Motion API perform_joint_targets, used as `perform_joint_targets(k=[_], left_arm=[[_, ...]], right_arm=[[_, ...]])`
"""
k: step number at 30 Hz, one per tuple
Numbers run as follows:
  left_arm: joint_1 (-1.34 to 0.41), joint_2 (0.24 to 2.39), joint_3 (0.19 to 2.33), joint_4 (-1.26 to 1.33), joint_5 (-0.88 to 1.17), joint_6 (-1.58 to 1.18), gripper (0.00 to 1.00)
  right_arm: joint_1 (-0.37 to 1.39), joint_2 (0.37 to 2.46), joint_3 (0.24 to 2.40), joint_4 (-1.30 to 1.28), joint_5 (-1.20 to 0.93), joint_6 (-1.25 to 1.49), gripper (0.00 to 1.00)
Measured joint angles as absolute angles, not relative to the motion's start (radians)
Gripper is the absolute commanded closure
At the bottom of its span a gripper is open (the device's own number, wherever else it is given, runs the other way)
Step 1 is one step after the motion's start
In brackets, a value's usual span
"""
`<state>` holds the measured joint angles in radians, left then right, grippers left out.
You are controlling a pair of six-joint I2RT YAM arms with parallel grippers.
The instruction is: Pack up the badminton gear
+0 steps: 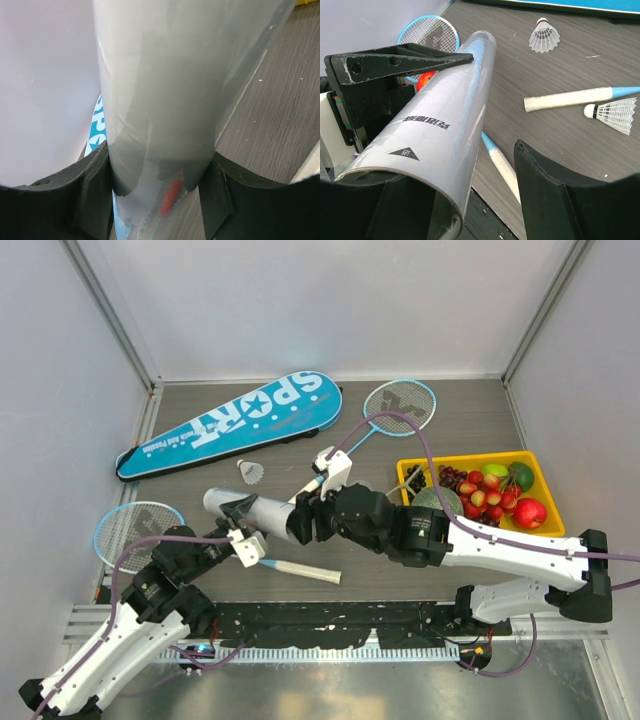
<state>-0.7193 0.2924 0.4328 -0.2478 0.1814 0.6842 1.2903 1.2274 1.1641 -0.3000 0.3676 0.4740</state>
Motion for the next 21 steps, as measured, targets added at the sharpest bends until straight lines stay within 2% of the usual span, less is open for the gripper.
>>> perform_joint_targets(k=[2,6,10,17,21], left_arm=[[-0.717,0.292,0.433,-0.245,0.175,0.681,1.0],[-0.717,0.292,0.433,-0.243,0.175,0.68,1.0],[-0.718,0.294,0.433,-0.237,0.177,0.681,1.0],[-0.719,0.318,0.433,-0.239,0.176,0.683,1.0],[-0.719,0.323,0.433,-0.242,0.176,0.684,1.0]], right_arm=[[1.29,1.235,1.174,-0.302,0.369,0.473,0.35],[1.29,1.237,1.187,-0.322,0.372,0.472,0.25],[1.29,1.22,1.193,-0.342,0.369,0.461,0.21],[1.29,1.032,1.169,-0.359,0.311,0.43,0.21],[1.29,0.898,1.139,-0.352,0.316,0.399,0.26]])
